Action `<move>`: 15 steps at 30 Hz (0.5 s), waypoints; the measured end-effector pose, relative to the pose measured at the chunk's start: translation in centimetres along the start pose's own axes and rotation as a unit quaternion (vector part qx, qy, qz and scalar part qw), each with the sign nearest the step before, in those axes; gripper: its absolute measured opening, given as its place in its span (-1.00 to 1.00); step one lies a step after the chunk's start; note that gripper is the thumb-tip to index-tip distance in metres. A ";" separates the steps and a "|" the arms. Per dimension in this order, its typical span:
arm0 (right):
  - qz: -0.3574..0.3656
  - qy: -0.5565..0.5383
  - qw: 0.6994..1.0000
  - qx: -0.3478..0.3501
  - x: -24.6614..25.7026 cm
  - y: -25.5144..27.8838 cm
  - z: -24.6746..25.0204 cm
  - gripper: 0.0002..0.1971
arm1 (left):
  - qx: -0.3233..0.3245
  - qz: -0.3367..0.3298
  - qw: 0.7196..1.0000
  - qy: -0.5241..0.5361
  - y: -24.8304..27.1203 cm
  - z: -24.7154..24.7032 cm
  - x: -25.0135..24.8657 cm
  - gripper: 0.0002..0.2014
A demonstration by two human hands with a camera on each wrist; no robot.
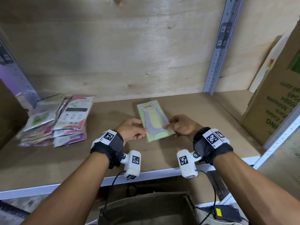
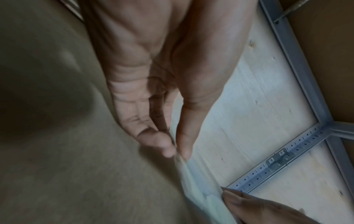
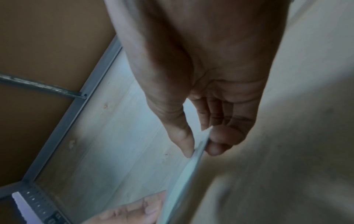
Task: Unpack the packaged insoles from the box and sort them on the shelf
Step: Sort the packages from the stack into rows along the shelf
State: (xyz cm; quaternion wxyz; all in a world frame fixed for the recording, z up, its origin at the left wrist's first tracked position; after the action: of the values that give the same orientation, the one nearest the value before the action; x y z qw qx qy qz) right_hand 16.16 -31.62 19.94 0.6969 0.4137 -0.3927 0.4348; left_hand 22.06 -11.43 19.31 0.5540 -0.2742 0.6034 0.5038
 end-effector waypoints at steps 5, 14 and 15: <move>-0.013 0.120 0.993 -0.012 -1.1 -0.4 0.6 -0.75 | -0.022 0.008 0.999 -0.028 -0.6 -0.2 0.0 -0.49; -0.007 0.078 0.997 -0.022 -1.2 -0.7 1.5 -0.86 | -0.064 -0.010 0.995 -0.078 -0.9 -2.4 -0.8 -0.45; -0.005 0.074 0.997 -0.027 -1.2 -0.7 1.9 -0.87 | -0.065 -0.016 0.995 -0.074 -1.0 -2.8 -0.9 -0.44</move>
State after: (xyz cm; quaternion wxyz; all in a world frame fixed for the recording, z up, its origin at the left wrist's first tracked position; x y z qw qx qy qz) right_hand 16.09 -33.88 19.35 0.7370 0.3635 -0.3498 0.4498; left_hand 22.07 -14.53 19.55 0.5861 -0.2813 0.5218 0.5523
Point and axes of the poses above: each hand's wrist, its own y-axis away from the middle knuckle, its own z-axis out of the back of the hand, x = y × z, the point moved 6 cm from there along -y, towards the middle knuckle, and after that the axes turned 4 degrees about -x, right-handed, at the moved point
